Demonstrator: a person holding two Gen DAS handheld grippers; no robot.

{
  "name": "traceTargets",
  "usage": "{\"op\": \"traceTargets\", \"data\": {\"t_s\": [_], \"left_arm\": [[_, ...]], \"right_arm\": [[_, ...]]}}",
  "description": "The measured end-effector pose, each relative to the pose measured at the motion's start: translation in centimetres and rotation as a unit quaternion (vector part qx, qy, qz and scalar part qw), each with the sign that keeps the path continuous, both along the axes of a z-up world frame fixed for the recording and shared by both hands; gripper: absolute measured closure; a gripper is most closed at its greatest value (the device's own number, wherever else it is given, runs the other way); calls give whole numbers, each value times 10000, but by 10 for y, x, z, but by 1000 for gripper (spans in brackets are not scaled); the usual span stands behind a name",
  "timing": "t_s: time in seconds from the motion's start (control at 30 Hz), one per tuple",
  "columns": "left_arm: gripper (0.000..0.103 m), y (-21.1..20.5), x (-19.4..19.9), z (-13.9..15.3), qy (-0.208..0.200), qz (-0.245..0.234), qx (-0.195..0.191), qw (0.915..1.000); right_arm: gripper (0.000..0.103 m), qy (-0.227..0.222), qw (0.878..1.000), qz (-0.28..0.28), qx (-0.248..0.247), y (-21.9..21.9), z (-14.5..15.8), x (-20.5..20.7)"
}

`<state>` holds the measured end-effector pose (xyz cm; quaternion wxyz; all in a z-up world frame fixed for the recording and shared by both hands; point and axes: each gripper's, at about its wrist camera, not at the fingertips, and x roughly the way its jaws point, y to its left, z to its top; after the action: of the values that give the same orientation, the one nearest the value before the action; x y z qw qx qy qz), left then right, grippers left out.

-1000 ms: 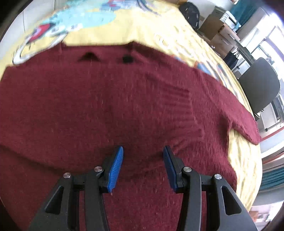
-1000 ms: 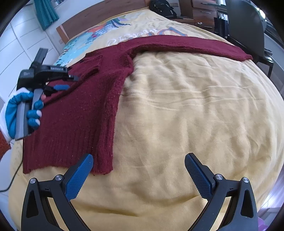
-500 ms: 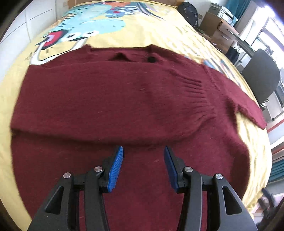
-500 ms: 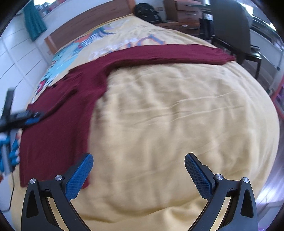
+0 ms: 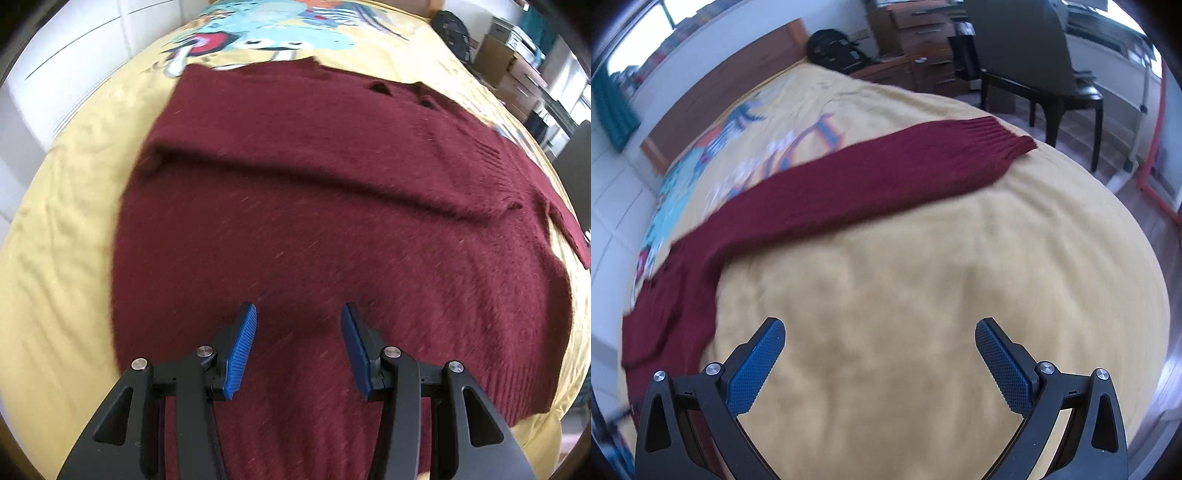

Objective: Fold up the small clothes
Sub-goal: 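Move the right tool to the cuff of the other sweater sleeve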

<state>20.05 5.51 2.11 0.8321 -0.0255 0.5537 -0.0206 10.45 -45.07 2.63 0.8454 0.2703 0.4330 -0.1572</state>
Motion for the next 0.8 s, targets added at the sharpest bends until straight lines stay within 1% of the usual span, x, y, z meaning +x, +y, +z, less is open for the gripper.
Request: {"op": "traceTargets", "data": {"t_s": [0.13, 0.23, 0.27, 0.4, 0.47, 0.57, 0.73, 0.8], "left_arm": [[61, 15, -10, 1, 46, 224, 47, 9997], [61, 23, -16, 2, 60, 343, 152, 9993], [61, 25, -16, 1, 66, 369, 155, 9992], [61, 30, -19, -1, 131, 497, 152, 9986], [61, 31, -20, -2, 125, 494, 175, 9985], [61, 29, -21, -4, 143, 471, 186, 9986], [61, 29, -25, -7, 155, 465, 219, 9986], [61, 27, -20, -9, 159, 466, 227, 9985]], "right_arm": [[1, -54, 9989, -371, 292, -39, -11, 19], [7, -160, 9958, -651, 620, -65, -21, 29], [9, -193, 9949, -719, 685, -70, -24, 30], [24, -271, 9915, -928, 867, -93, -32, 41], [28, -329, 9892, -1043, 970, -105, -35, 46], [31, -423, 9862, -1176, 1081, -118, -38, 53], [38, -657, 9778, -1496, 1311, -141, -43, 58], [41, -741, 9751, -1583, 1362, -147, -46, 61]]}}
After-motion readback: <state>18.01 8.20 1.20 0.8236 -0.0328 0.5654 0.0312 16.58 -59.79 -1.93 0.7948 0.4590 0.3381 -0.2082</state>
